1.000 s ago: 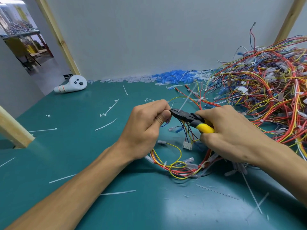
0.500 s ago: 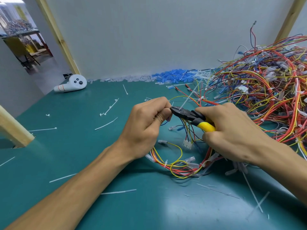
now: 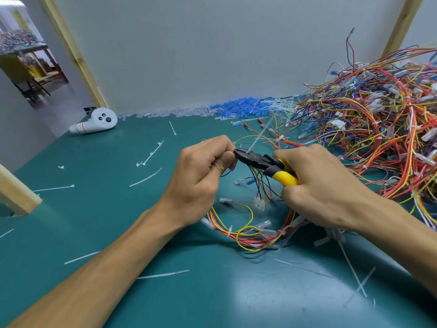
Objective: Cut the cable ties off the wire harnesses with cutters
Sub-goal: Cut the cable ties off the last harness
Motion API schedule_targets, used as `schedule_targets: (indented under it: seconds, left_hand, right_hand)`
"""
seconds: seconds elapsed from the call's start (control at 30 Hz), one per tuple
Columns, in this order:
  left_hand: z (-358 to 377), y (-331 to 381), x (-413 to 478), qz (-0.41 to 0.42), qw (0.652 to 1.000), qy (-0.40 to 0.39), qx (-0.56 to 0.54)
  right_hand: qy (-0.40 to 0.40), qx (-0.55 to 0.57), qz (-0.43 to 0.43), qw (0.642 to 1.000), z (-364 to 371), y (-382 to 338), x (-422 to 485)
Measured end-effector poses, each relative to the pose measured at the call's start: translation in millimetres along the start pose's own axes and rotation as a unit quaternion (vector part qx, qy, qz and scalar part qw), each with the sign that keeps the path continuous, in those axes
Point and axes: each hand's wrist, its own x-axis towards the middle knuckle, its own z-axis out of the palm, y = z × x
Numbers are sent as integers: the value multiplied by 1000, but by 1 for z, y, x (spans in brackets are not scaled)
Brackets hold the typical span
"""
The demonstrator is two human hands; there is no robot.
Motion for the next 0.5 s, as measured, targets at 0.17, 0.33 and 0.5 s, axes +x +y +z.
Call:
schedule_targets:
  seconds: [0.17,0.33,0.5]
  left_hand:
    - [-1,0,0,9,1000,3,21]
    - [1,0,0,3,1000,-7,17]
    - [-1,0,0,8,999,-2,38]
  right_hand:
    - [-9,-20,-1,1000,2,1,0]
    - [-33,74,25,996,2,-1,0]
    - [-83,133,49,986,2,-4,1]
